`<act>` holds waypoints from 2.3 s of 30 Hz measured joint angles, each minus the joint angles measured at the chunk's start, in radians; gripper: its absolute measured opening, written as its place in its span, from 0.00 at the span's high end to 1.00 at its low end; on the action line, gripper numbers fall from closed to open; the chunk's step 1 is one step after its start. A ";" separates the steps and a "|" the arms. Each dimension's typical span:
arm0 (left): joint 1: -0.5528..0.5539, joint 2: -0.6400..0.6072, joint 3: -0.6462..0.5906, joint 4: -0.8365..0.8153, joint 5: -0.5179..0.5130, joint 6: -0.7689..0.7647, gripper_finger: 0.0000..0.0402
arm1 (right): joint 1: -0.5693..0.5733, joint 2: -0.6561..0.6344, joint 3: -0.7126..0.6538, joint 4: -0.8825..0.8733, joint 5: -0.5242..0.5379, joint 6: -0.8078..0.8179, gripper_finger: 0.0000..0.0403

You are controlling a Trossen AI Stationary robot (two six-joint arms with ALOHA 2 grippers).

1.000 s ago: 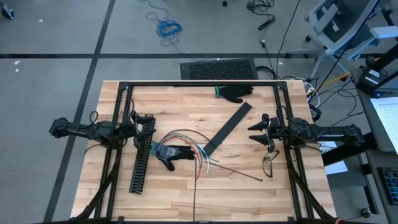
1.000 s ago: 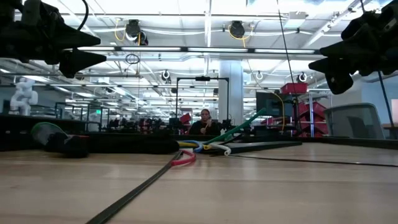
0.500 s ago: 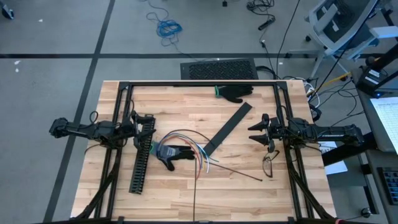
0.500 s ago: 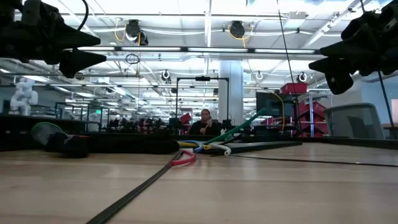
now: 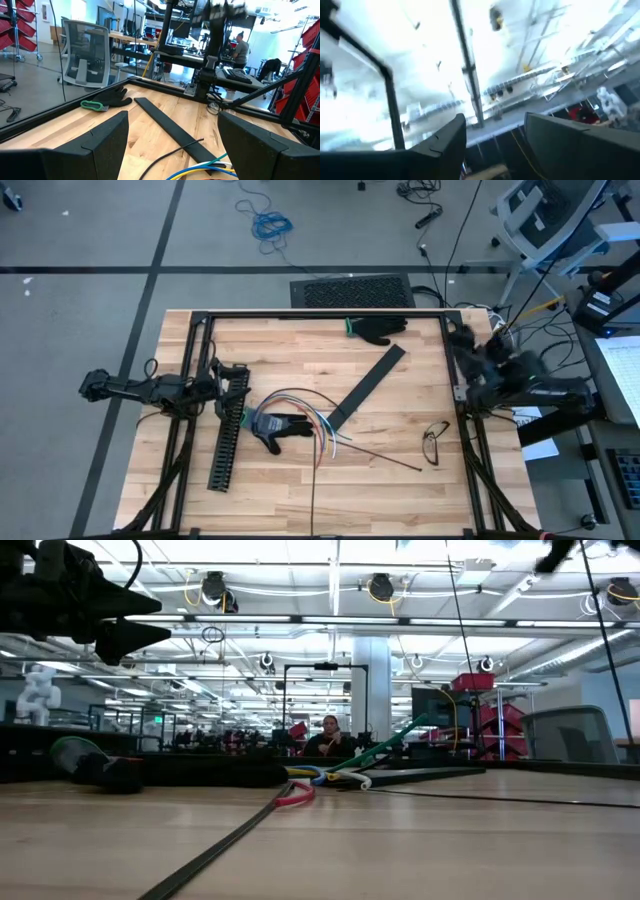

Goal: Ziptie cables
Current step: Wrap the cable wires with the black zip tie

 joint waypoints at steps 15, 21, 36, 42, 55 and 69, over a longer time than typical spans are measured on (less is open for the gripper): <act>0.000 0.000 0.000 0.000 0.000 0.000 0.26 | 0.244 0.782 0.921 -1.634 -0.192 0.068 0.66; 0.000 0.000 0.000 0.000 0.000 0.000 0.26 | 0.399 0.994 0.922 -1.637 -0.195 0.363 0.65; 0.000 0.000 0.000 0.000 0.000 0.000 0.26 | 0.659 1.229 0.921 -1.615 -0.127 0.871 0.65; 0.000 0.000 0.000 0.000 0.000 0.005 0.26 | 0.675 1.228 0.921 -1.631 -0.100 0.928 0.65; 0.000 0.000 0.000 0.007 0.000 0.000 0.26 | 0.674 1.225 0.921 -1.588 -0.132 0.949 0.65; 0.000 0.000 0.000 0.032 -0.082 0.026 0.26 | 0.674 1.225 0.921 -1.540 -0.127 1.007 0.65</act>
